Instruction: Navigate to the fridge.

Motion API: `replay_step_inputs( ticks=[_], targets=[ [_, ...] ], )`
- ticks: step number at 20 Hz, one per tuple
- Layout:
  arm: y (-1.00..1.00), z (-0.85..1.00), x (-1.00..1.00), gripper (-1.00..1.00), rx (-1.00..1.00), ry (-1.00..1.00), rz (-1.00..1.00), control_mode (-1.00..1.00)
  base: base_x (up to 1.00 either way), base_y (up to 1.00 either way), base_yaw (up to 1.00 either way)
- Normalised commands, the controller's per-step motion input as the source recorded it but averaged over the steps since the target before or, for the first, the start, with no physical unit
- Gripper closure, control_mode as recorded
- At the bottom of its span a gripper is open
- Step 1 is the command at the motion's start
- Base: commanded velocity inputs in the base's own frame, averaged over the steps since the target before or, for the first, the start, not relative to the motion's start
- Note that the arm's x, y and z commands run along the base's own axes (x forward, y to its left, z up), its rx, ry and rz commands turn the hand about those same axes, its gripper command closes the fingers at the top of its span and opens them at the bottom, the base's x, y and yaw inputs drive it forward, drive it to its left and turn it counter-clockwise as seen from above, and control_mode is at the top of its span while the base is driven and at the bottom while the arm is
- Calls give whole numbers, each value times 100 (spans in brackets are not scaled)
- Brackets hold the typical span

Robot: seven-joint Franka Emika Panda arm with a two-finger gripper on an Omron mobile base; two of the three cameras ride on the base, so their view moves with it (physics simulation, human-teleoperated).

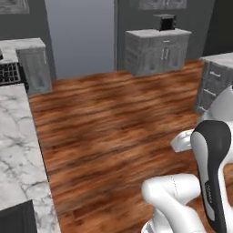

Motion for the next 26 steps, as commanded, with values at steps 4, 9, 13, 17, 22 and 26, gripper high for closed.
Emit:
replay_step_inputs(
  ticks=[4,9,13,17,22,26],
  targets=[
    [0,0,0,-100,0,0,0,100,4,0,-81],
    [0,0,0,-100,0,0,0,100,22,0,-67],
    [0,0,0,-100,0,0,0,100,21,0,-71],
    [0,0,0,-100,0,0,0,100,13,0,-81],
    [0,0,0,-100,0,0,0,100,17,0,-80],
    [0,0,0,-100,0,0,0,100,31,0,-76]
  ],
)
